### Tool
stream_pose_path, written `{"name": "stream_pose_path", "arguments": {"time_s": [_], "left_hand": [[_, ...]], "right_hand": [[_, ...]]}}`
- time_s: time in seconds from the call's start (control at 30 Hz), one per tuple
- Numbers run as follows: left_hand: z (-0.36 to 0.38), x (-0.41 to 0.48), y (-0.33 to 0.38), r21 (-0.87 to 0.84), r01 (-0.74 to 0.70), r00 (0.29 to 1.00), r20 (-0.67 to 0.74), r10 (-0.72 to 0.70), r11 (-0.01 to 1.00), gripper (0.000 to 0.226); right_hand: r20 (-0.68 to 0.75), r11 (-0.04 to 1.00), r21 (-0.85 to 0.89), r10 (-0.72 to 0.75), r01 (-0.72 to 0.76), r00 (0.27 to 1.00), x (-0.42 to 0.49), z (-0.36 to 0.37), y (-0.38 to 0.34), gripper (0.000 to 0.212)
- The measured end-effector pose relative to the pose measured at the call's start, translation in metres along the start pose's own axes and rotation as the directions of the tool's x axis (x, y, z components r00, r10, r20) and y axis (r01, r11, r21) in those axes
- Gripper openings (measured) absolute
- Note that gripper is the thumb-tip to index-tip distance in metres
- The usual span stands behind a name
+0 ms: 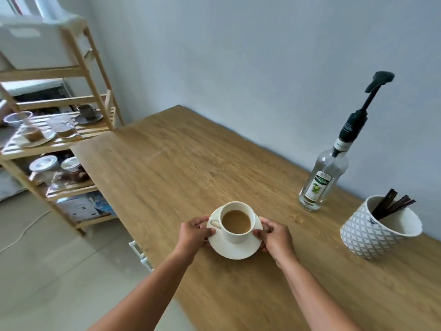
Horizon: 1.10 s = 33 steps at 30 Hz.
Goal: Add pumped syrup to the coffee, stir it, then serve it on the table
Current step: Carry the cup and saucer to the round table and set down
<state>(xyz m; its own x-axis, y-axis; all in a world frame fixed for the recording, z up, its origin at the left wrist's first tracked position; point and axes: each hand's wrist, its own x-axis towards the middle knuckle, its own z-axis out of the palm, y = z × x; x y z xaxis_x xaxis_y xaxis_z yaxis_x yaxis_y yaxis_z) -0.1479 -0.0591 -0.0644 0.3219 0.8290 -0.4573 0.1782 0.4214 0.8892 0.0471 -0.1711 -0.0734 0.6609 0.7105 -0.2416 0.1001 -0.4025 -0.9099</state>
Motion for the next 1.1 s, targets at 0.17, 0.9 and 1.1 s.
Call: {"name": "stream_pose_path", "arguments": {"time_s": [0.17, 0.9, 1.1], "left_hand": [[-0.054, -0.015, -0.005, -0.051, -0.003, 0.997, -0.078, -0.001, 0.999, 0.039], [-0.386, -0.148, -0.065, -0.185, -0.112, 0.902, -0.431, 0.022, 0.976, 0.038], [-0.475, -0.198, -0.088, -0.217, -0.142, 0.862, -0.507, 0.012, 0.966, 0.039]], "right_hand": [[0.108, 0.997, -0.027, -0.073, 0.076, 0.992, -0.010, 0.046, -0.018, 0.038], [0.507, 0.959, -0.097, -0.182, 0.266, 0.842, -0.184, 0.338, -0.101, 0.049], [0.606, 0.951, -0.084, -0.187, 0.297, 0.773, -0.250, 0.421, -0.114, 0.051]]}}
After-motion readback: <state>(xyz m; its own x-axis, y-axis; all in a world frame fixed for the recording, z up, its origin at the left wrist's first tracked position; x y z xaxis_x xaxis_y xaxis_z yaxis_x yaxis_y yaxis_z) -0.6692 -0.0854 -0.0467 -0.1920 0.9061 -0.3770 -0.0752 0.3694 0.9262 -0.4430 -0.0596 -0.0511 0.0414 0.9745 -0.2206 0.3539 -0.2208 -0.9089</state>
